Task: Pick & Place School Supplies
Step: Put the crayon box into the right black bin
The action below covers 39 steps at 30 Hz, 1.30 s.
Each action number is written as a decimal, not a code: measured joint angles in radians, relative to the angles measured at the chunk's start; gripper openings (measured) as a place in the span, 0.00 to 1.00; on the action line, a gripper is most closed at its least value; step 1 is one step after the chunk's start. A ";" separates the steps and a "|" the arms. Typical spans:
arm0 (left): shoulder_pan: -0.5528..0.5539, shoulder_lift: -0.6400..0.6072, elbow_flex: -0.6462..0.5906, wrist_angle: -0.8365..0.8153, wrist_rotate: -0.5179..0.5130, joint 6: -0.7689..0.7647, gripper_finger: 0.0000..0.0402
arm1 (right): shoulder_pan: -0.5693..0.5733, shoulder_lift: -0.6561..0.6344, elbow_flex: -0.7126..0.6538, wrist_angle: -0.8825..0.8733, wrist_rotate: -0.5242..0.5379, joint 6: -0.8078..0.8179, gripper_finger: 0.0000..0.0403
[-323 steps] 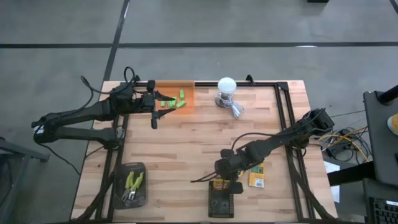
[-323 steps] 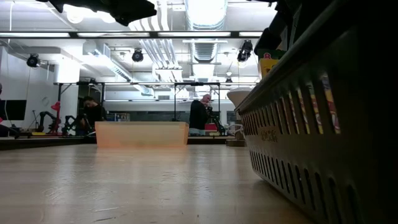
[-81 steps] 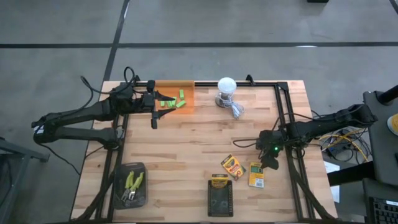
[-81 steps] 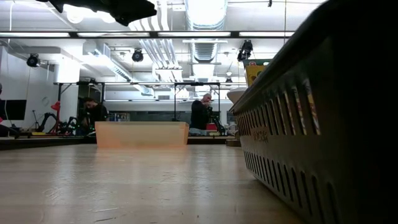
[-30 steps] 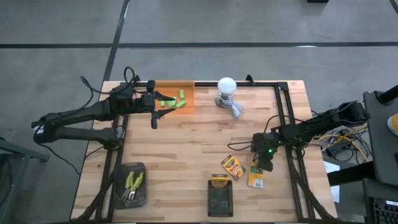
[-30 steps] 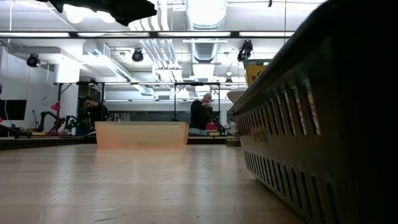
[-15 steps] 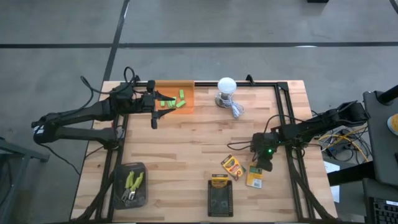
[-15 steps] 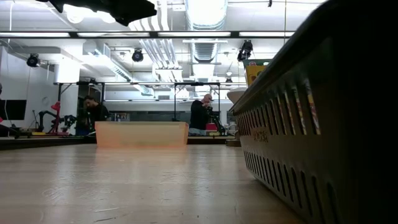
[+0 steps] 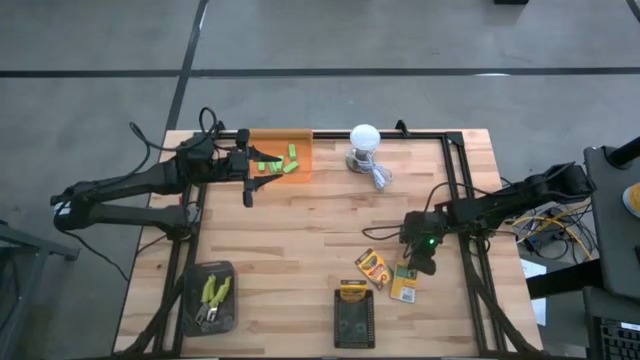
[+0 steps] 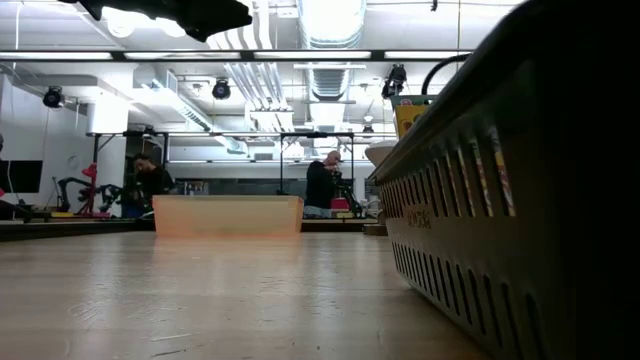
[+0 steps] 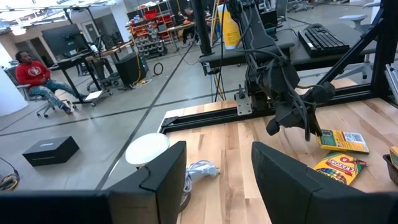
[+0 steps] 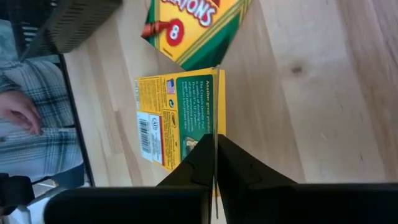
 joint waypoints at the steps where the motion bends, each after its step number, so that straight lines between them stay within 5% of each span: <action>1: 0.000 0.000 0.000 0.000 0.000 0.000 0.47 | 0.000 -0.004 0.004 -0.004 0.000 0.001 0.02; 13: 0.000 0.000 0.000 0.000 0.000 0.000 0.47 | 0.000 -0.120 0.198 -0.384 -0.001 -0.083 0.02; 31: 0.000 0.000 0.000 0.000 0.000 0.000 0.47 | 0.002 -0.198 0.632 -0.382 0.079 -0.142 0.02; 39: 0.000 0.000 0.000 0.000 0.000 0.000 0.47 | 0.122 -0.112 0.764 -0.313 0.098 -0.170 0.02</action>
